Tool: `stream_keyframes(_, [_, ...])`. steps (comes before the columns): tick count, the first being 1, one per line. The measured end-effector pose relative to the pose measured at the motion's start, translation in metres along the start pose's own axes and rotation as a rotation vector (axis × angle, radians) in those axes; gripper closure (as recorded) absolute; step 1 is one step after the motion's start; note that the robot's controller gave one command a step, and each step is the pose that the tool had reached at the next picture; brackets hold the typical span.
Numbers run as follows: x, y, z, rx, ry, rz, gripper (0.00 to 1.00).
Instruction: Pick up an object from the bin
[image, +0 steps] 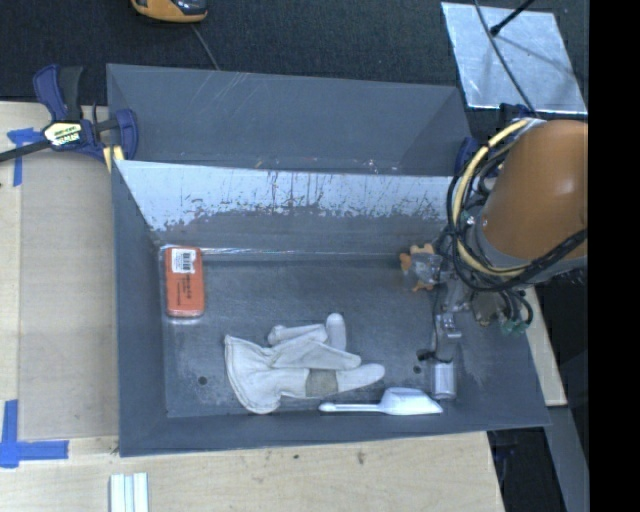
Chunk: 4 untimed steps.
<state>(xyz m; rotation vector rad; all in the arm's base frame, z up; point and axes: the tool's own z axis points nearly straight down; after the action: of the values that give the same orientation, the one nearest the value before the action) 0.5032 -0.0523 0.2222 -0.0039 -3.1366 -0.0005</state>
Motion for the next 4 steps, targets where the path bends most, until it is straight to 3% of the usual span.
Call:
stream_keyframes(1, [-0.002, 0.0, -0.004, 0.001, -0.008, -0.002, 0.0])
stream_keyframes(2, [-0.017, 0.039, 0.04, 0.002, -0.017, 0.018, 0.0])
stream_keyframes(3, [-0.007, 0.074, 0.086, -0.001, -0.008, -0.055, 0.0])
stream_keyframes(4, [-0.01, 0.112, 0.115, 0.0, -0.006, 0.039, 0.0])
